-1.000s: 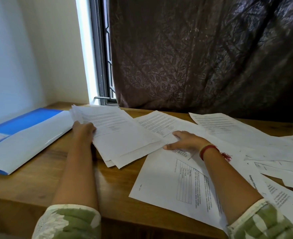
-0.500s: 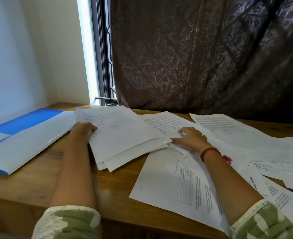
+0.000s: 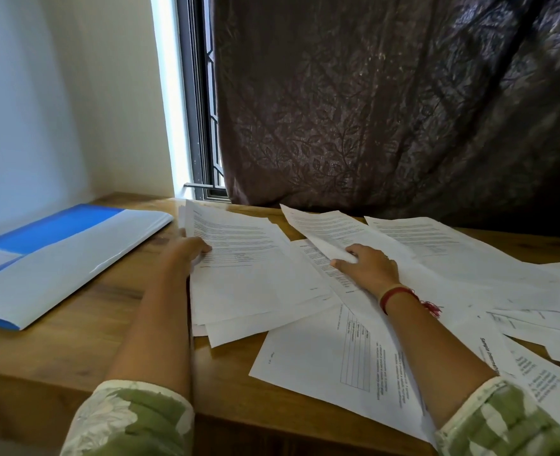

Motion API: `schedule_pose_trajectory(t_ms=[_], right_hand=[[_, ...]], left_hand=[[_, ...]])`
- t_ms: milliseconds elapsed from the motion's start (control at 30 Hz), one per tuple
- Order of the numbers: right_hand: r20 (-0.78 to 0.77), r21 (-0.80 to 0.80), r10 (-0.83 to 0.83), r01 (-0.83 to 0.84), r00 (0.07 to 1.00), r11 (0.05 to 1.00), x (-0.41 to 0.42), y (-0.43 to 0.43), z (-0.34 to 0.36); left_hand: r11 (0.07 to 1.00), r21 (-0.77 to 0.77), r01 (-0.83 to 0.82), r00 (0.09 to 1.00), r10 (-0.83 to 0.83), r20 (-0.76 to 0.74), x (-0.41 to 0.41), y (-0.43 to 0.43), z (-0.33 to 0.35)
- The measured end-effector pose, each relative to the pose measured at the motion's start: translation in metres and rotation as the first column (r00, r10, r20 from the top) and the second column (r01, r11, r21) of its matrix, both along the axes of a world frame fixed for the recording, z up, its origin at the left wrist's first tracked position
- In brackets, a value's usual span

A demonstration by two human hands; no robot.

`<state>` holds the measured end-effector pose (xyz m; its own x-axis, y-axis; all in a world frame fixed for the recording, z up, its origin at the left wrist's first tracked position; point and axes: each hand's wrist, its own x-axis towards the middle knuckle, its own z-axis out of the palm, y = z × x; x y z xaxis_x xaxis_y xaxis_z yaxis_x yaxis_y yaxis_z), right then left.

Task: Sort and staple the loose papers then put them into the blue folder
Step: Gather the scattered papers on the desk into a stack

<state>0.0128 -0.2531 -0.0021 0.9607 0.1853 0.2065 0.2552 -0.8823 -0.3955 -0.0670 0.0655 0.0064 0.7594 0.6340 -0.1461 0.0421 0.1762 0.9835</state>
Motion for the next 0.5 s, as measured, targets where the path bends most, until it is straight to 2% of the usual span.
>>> schedule_pose_trajectory(t_ms=[133,233,367,500], right_hand=[[0.158,0.054,-0.039,0.031,0.987,0.998,-0.006,0.011,0.008],[0.150,0.140,0.056,-0.077,0.987,0.987,-0.023,0.035,0.019],[0.017,-0.069,0.263,-0.262,0.965,0.963,-0.064,0.083,0.020],[0.011,-0.180,0.400,-0.392,0.916,0.902,-0.099,0.107,0.014]], left_hand=[[0.998,0.002,0.056,0.998,-0.056,0.011,0.000,-0.012,0.000],[0.998,0.012,0.067,0.998,-0.067,-0.008,0.004,-0.008,-0.002],[0.998,0.015,0.068,0.998,-0.067,-0.014,0.003,-0.010,0.000],[0.995,0.081,0.054,0.998,-0.050,-0.043,-0.002,-0.014,0.003]])
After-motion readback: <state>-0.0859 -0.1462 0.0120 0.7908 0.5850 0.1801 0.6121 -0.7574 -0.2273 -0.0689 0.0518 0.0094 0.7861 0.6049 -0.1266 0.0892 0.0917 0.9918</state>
